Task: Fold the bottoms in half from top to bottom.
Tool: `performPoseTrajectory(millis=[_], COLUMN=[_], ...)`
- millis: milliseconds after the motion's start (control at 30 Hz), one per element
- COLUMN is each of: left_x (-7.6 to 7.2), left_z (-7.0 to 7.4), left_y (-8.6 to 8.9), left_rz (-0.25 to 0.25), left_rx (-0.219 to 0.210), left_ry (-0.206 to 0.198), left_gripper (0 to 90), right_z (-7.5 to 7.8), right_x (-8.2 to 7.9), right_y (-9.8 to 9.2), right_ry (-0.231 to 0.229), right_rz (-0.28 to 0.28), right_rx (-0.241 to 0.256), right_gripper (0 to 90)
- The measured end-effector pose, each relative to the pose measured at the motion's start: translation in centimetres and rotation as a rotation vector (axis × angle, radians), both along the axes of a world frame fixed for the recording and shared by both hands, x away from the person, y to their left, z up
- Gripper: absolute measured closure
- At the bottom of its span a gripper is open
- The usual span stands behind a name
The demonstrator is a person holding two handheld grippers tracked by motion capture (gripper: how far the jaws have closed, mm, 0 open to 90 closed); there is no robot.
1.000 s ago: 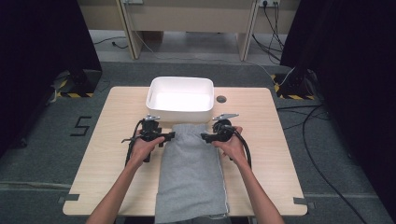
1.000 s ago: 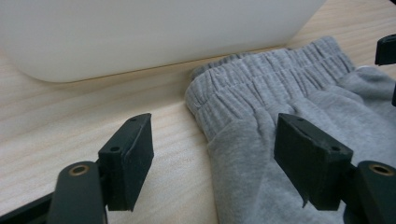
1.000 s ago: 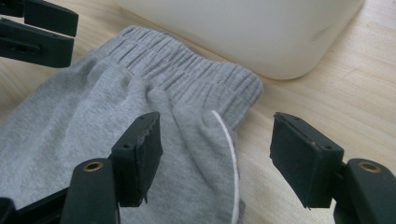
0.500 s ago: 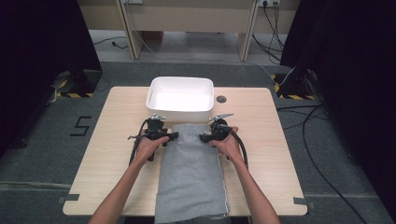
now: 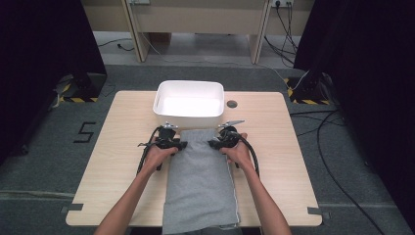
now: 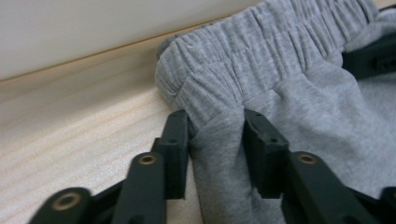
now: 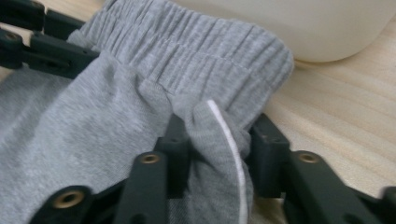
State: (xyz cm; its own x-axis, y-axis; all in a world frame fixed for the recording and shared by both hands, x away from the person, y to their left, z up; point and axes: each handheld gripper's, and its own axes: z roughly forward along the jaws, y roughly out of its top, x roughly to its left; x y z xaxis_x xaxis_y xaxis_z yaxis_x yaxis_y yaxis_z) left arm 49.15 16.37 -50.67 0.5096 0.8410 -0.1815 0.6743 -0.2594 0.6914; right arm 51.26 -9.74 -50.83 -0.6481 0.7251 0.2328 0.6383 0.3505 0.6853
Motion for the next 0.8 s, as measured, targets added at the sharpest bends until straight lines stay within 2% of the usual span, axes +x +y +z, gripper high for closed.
performPoseTrajectory(millis=[133,233,367,600,800], left_x=[-0.1,-0.2,-0.5,-1.2,-1.6], left_z=[0.1,0.4,1.2,3.2,5.6], left_y=[0.2,0.2,0.5,0.9,1.2], left_rz=[-0.016,-0.022,-0.029,-0.049,-0.061], left_rx=[0.008,0.021,-0.003,-0.011,-0.019], left_ry=[-0.009,-0.022,-0.045,-0.094,-0.151], left_gripper=[69.6,73.4,75.9,76.2,76.4], right_z=[-0.2,-0.2,0.5,2.4,4.5], right_x=[0.3,0.3,0.0,-0.6,-1.2], right_y=[-0.5,-0.7,-0.9,-1.2,-1.2], right_ry=[0.049,0.069,0.045,0.004,-0.052], right_rz=[-0.002,-0.011,0.006,0.031,0.058], right_rx=[0.062,0.1,0.118,0.155,0.161], right_gripper=[75.6,78.1,79.4,79.8,80.0])
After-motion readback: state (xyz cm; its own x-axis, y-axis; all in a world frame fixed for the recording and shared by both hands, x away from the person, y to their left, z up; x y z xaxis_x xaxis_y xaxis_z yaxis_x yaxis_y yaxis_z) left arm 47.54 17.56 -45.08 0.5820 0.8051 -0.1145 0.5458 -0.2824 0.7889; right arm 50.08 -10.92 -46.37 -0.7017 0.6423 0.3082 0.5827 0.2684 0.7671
